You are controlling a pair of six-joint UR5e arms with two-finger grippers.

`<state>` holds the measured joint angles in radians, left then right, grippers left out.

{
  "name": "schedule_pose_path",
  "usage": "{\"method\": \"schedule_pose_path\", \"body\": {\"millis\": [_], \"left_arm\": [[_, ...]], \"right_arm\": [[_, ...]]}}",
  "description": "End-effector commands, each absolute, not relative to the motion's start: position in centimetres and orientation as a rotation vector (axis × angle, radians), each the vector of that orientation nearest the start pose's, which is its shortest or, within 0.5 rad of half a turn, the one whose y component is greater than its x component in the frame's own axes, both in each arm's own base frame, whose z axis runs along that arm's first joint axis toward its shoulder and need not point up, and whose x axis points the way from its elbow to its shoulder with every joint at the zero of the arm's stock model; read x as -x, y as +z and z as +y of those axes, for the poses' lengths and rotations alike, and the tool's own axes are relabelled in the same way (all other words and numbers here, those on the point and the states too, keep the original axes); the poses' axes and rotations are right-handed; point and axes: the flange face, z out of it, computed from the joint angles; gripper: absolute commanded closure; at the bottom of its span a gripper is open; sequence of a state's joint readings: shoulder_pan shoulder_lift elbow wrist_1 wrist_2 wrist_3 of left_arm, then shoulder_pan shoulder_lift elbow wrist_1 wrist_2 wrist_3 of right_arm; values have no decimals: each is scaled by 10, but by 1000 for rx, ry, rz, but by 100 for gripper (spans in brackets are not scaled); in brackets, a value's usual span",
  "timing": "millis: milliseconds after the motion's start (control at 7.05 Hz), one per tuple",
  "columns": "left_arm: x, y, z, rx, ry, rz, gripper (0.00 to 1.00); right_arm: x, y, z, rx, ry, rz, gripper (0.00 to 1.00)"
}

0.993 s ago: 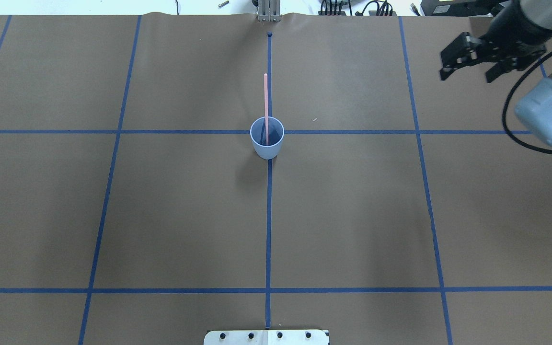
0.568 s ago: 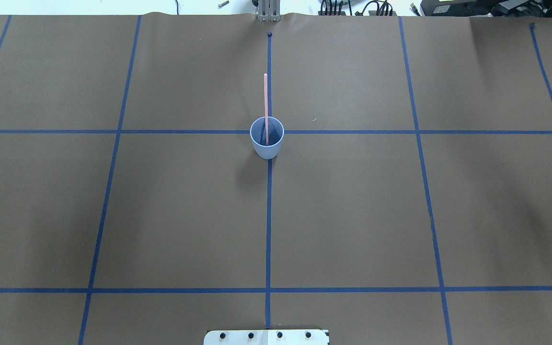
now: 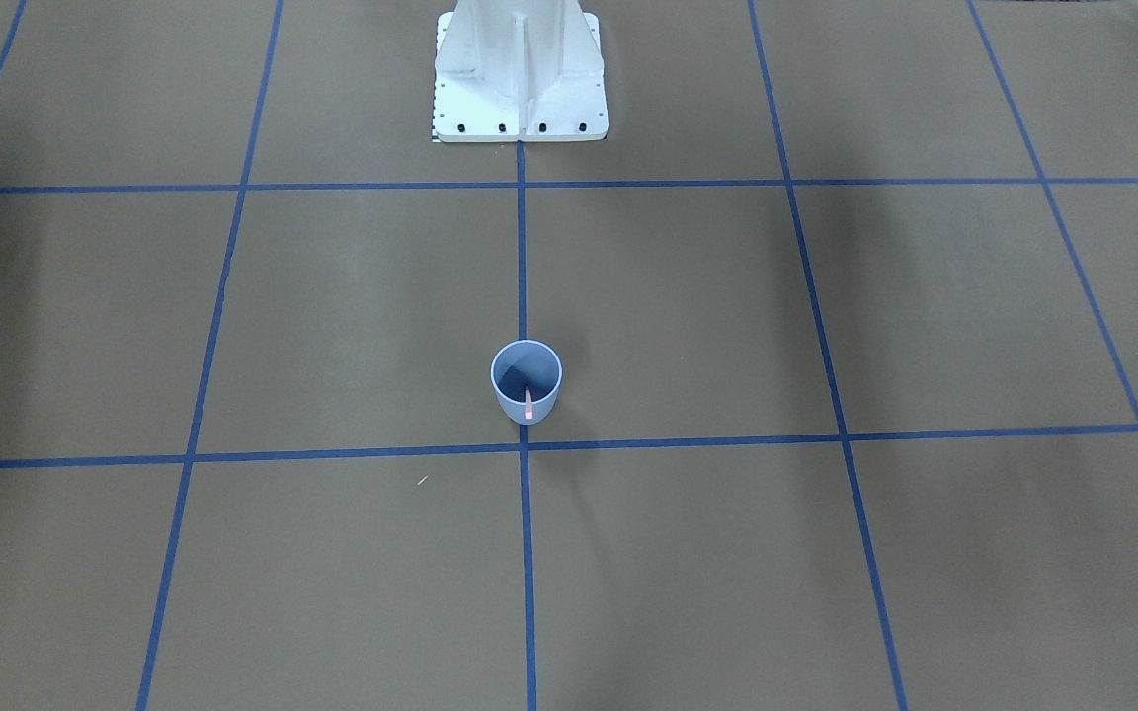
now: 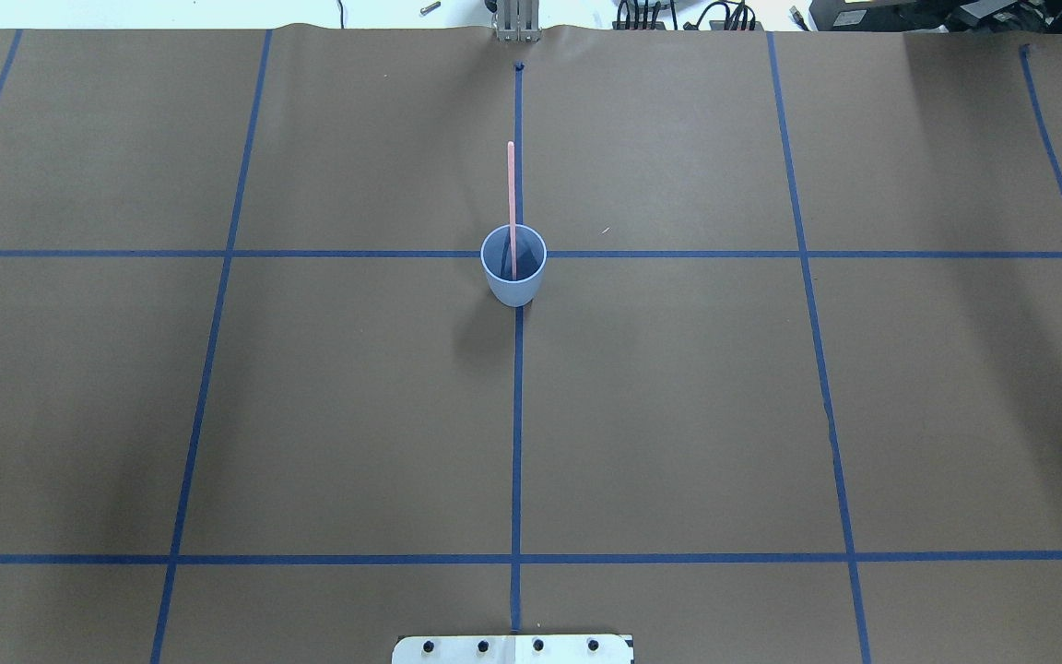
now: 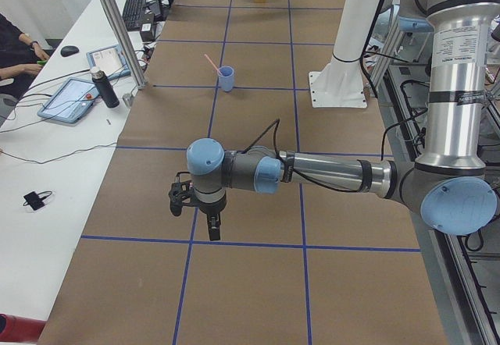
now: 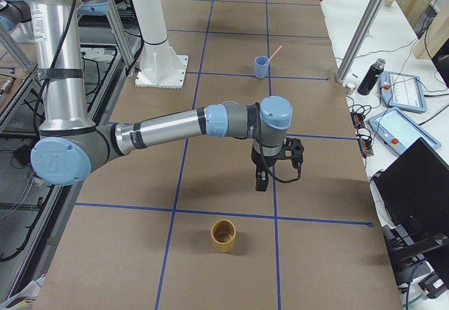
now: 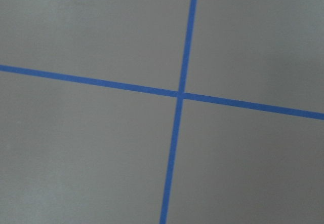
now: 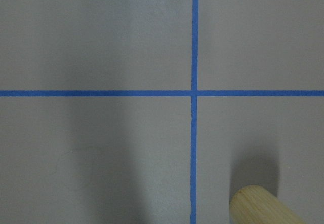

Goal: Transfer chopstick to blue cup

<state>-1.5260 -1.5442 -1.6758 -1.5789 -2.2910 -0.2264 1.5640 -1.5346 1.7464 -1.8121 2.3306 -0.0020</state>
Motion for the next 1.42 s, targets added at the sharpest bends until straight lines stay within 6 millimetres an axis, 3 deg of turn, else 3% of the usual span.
{"method": "schedule_pose_path", "body": {"millis": [0, 426, 568, 1277], "left_arm": [[52, 640, -487, 21, -109, 721, 2], [54, 640, -486, 19, -109, 726, 2], [54, 641, -485, 10, -73, 721, 2], [54, 645, -483, 17, -72, 722, 2]], "right_arm": [[-85, 612, -482, 28, -15, -783, 0], [-96, 648, -455, -31, -56, -781, 0], [-96, 653, -455, -43, -56, -779, 0], [-96, 647, -459, -53, -57, -781, 0]]}}
